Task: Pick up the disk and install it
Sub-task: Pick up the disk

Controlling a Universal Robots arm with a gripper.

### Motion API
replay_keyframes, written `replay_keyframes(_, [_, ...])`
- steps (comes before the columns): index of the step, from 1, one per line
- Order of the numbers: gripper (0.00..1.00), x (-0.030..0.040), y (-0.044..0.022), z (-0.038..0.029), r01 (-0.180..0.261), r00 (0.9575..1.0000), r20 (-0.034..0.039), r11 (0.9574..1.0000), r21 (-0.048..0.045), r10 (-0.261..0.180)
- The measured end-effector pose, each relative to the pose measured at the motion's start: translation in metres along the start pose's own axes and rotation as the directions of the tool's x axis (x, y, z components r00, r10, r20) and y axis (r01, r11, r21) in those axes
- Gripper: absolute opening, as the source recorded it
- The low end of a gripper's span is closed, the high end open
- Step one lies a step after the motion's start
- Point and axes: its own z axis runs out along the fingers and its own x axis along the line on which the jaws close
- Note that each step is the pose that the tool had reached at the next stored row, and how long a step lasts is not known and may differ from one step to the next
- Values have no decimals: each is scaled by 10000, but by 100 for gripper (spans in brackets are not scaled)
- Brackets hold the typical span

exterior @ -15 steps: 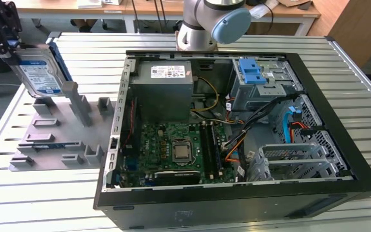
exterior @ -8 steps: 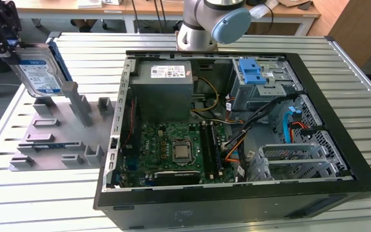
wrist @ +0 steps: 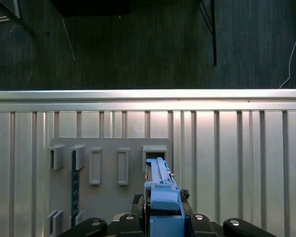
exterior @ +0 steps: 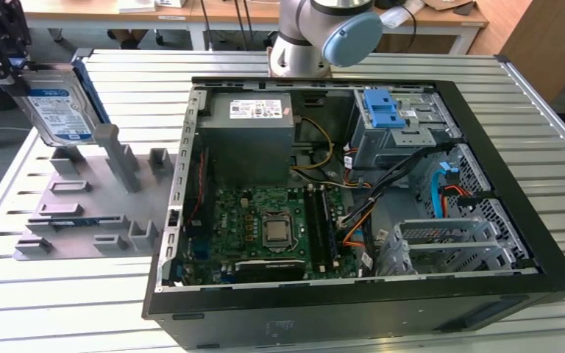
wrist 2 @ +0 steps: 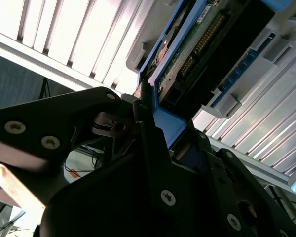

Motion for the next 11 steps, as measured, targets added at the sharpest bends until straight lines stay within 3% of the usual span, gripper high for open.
replay_keyframes(11, [36, 1, 1, -58, 0, 10000, 1, 10000, 1, 0])
